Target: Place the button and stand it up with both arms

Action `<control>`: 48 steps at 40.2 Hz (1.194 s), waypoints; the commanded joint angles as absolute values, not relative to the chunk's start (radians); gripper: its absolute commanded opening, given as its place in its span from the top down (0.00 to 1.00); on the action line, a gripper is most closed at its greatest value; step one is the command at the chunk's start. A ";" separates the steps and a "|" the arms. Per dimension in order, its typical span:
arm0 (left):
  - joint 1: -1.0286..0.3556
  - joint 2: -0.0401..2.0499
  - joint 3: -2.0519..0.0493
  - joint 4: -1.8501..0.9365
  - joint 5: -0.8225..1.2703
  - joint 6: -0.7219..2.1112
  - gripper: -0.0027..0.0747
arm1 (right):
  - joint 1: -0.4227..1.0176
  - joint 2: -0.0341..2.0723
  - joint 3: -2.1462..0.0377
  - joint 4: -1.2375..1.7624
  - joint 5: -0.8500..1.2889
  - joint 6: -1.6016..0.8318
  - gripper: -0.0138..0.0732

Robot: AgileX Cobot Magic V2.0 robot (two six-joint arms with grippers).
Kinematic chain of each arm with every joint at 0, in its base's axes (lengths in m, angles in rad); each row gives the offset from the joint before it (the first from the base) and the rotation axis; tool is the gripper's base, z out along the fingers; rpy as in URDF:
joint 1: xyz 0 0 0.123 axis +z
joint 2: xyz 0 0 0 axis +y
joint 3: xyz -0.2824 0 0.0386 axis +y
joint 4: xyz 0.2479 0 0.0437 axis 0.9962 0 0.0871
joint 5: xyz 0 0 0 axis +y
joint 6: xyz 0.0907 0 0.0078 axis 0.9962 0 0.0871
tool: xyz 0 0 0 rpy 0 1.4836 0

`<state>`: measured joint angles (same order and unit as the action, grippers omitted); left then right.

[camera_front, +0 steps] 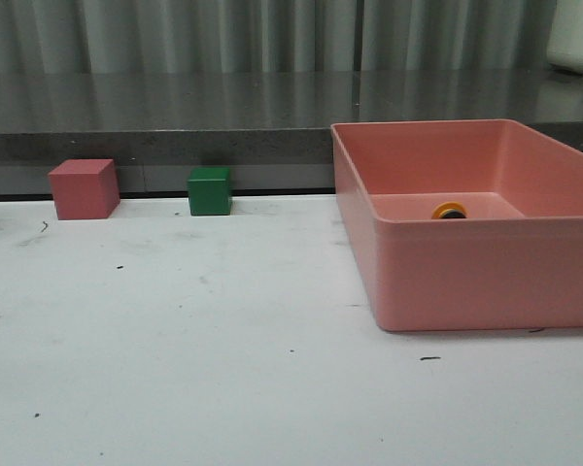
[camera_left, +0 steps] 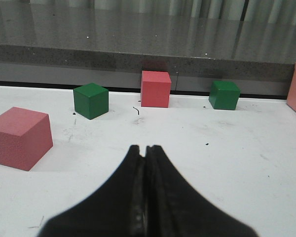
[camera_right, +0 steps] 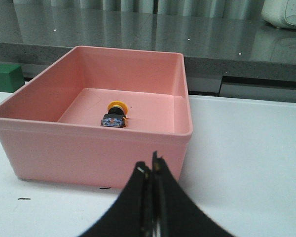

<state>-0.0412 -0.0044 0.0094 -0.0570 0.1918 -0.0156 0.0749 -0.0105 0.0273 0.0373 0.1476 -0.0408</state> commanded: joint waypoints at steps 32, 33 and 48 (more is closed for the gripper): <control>-0.040 -0.027 0.024 -0.060 0.106 -0.017 0.99 | 0.070 -0.028 0.024 0.037 0.067 -0.048 0.92; -0.040 -0.027 0.024 -0.060 0.106 -0.017 0.99 | 0.070 -0.028 0.024 0.037 0.067 -0.048 0.92; -0.040 -0.027 0.022 -0.063 -0.071 -0.017 0.99 | 0.070 -0.028 0.020 0.037 -0.015 -0.048 0.92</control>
